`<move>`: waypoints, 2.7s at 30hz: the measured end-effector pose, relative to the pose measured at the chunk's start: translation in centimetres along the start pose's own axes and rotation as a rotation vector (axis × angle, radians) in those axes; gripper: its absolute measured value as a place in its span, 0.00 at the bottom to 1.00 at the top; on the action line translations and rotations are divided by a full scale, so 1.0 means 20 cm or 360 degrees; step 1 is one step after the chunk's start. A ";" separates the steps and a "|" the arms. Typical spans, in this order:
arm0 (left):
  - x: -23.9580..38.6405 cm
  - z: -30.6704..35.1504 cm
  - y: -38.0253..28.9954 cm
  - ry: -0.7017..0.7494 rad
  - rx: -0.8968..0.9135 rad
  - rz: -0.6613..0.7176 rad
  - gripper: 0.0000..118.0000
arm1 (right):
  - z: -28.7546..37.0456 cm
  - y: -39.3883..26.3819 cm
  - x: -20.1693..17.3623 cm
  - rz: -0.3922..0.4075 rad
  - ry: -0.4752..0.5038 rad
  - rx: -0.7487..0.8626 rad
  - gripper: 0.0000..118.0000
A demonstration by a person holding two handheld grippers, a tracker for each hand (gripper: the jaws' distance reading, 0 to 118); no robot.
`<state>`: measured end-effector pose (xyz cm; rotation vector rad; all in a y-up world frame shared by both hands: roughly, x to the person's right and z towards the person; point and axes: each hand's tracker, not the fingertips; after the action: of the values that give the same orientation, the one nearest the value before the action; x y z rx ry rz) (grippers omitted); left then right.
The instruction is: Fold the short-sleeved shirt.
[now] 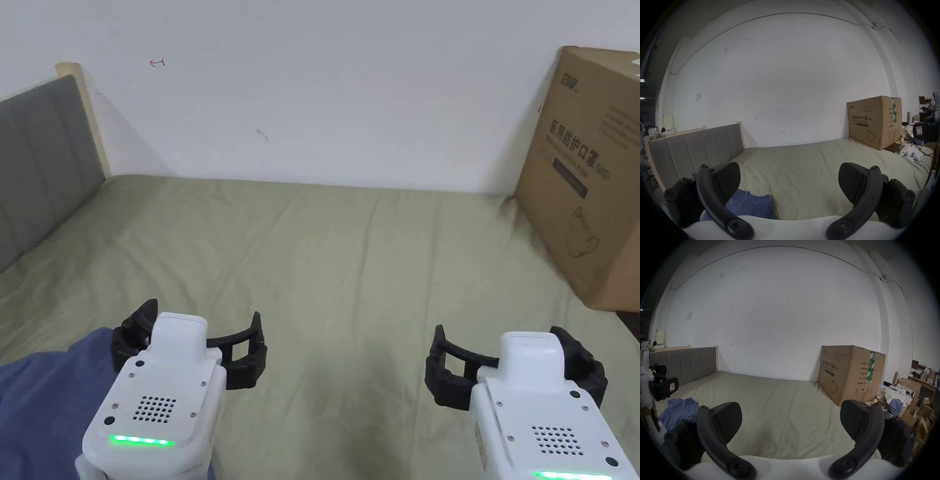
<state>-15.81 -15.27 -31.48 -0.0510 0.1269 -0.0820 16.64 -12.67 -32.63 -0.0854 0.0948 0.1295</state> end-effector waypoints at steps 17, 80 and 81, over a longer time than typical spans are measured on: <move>0.00 0.00 0.00 -0.0003 0.0001 -0.0029 1.00 | 0.00 0.02 0.01 -0.0020 0.0015 -0.0008 0.99; -1.22 1.01 -0.08 0.0977 -0.0233 0.0185 0.00 | 0.03 0.20 -1.24 -0.0049 0.1044 0.0025 0.00; -1.23 1.01 -0.09 0.0973 -0.0247 0.0194 0.00 | 0.03 0.20 -1.24 -0.0051 0.1050 0.0024 0.00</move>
<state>-37.70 -13.97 -8.32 -0.1721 0.7468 0.0367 -8.33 -11.82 -29.89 -0.1119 0.7521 0.0641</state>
